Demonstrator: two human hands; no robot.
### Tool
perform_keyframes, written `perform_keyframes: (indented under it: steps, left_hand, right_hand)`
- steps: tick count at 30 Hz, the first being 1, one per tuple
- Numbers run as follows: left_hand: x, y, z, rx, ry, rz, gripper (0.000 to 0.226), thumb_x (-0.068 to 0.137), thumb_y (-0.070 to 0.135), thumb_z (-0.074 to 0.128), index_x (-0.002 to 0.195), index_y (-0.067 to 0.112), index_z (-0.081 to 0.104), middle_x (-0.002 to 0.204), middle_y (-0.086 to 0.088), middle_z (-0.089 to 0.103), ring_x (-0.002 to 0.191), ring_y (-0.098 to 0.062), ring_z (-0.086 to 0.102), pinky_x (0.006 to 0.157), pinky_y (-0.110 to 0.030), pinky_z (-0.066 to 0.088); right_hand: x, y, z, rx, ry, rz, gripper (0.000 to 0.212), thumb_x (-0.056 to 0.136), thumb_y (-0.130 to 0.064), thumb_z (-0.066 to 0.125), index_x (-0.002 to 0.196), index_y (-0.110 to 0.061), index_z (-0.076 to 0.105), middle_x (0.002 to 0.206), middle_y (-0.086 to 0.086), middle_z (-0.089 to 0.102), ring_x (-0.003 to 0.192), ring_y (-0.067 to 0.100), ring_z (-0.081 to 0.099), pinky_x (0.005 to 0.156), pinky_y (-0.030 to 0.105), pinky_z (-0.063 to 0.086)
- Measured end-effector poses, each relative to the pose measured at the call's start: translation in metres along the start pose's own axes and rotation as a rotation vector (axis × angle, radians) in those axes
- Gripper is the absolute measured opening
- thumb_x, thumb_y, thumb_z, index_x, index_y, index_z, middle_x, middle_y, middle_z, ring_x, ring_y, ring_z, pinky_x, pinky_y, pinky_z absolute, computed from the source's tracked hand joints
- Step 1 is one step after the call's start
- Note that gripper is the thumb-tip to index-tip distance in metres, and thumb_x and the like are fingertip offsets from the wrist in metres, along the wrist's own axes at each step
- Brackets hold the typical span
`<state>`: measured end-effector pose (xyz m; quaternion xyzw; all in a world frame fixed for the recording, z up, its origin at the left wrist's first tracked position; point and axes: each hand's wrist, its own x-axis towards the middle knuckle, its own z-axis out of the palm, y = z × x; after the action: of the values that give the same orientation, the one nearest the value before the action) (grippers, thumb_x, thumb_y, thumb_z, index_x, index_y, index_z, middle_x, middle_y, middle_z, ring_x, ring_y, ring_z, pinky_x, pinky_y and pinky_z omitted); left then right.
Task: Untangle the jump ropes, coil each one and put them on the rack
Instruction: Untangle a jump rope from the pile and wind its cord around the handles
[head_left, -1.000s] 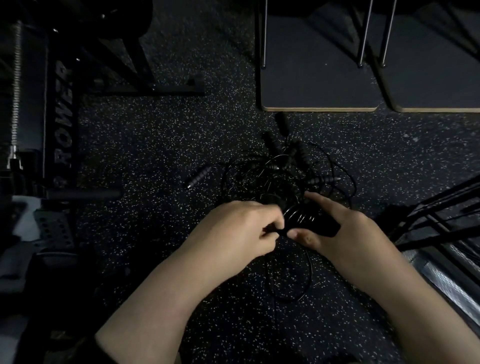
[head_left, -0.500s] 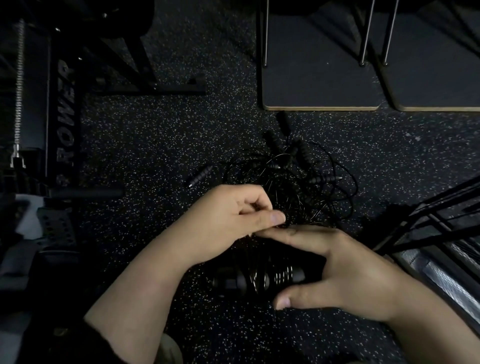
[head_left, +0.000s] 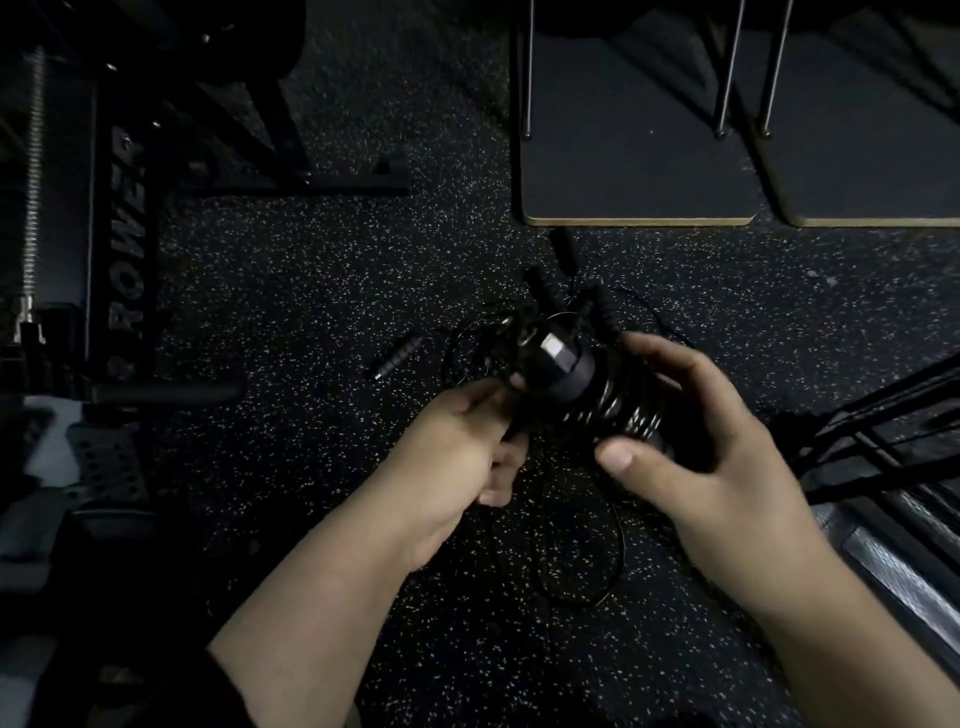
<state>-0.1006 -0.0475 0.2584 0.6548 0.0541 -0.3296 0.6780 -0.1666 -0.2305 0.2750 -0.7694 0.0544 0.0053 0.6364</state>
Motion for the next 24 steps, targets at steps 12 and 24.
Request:
perform_keyframes:
  steps: [12,24]
  left_hand:
    - [0.001,-0.003,0.002,-0.060,-0.133,-0.010,0.023,0.091,0.041,0.065,0.082,0.019,0.063,0.079,-0.002,0.052,0.058,-0.012,0.038,0.056,-0.030,0.028]
    - [0.000,-0.004,-0.008,0.143,-0.144,0.060,0.036,0.089,0.062,0.066,0.106,0.032,0.076,0.090,0.002,0.050,0.062,-0.008,0.033,0.055,-0.024,0.028]
  right_hand:
    - [0.010,0.019,0.006,-0.322,0.106,0.137,0.093,0.061,-0.065,0.071,0.147,-0.043,0.043,0.125,-0.023,0.059,0.118,-0.004,0.055,0.099,0.019,0.046]
    - [0.009,0.006,-0.009,-0.031,-0.162,0.314,0.058,0.072,-0.056,0.073,0.127,-0.045,0.059,0.110,-0.010,0.077,0.098,0.014,0.075,0.086,0.034,0.063]
